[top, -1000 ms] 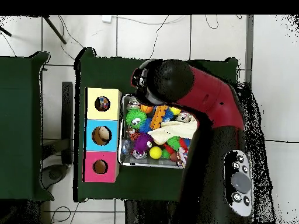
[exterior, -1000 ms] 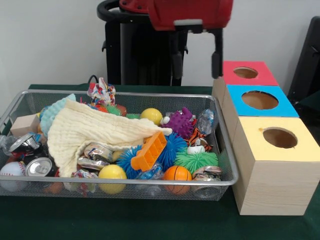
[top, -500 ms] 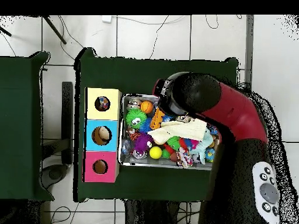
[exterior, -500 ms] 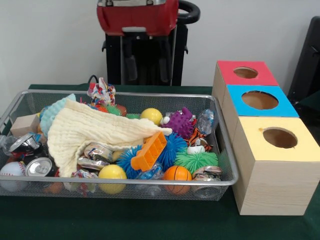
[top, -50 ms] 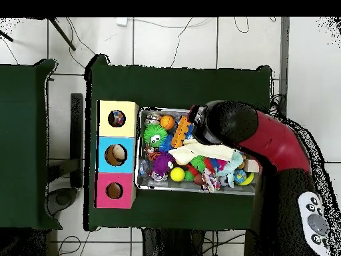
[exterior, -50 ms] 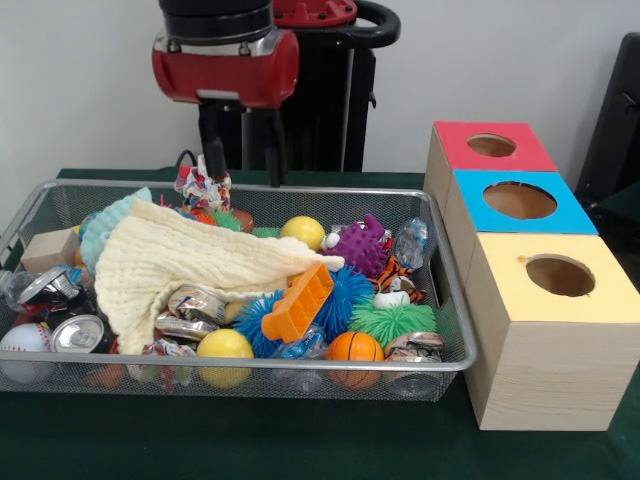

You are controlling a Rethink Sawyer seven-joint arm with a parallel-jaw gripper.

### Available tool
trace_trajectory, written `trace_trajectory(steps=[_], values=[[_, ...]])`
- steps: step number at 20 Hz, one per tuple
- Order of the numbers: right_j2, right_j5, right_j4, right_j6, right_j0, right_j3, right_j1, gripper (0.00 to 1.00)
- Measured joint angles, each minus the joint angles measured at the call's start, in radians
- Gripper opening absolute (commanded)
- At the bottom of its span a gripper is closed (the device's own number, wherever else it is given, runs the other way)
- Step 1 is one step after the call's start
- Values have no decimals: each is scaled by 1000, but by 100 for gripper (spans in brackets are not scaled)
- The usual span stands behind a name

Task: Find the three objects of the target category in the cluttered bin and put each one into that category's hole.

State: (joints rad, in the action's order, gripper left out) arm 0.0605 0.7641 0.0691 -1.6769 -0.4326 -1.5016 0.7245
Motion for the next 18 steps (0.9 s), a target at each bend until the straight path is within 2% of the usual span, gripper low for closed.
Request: trace_trajectory(steps=[9, 18], values=[[60, -108, -89, 0, -64, -108, 2, 100], [132, -115, -136, 0, -123, -188, 3, 100]])
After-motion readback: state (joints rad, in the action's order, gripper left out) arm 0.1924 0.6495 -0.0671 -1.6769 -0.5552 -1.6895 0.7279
